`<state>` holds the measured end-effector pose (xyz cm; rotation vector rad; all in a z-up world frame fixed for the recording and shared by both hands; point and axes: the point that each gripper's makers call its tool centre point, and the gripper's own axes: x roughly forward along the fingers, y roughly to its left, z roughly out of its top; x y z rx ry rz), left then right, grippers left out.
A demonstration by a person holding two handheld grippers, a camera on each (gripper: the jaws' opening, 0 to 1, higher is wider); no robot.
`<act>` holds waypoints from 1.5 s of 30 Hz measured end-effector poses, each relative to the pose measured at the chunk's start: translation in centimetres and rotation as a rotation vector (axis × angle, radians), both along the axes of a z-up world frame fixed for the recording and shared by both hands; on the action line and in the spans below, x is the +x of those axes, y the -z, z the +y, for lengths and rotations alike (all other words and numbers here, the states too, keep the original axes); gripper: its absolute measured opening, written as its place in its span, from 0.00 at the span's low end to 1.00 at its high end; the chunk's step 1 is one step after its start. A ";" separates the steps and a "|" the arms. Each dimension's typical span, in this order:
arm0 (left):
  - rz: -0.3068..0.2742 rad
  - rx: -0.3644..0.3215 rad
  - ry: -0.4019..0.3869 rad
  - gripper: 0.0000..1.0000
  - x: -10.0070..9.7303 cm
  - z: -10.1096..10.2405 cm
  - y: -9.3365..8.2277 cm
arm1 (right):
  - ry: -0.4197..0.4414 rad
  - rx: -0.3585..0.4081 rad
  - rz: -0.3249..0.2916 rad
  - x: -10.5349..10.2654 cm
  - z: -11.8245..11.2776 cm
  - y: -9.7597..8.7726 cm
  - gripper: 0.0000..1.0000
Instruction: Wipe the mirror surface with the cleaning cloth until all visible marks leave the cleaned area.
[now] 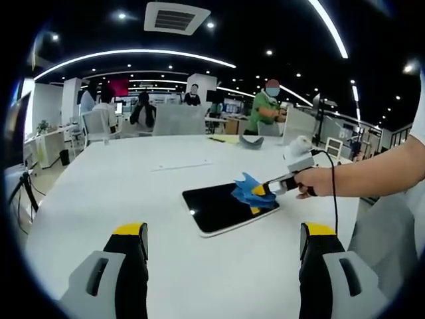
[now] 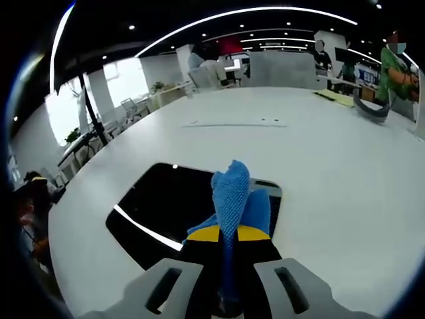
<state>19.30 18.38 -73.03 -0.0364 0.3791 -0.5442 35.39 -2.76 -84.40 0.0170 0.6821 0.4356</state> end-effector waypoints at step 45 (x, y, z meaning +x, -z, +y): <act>0.012 -0.008 -0.039 0.96 -0.5 1.3 0.3 | -0.079 0.019 0.025 0.6 5.8 -0.1 0.02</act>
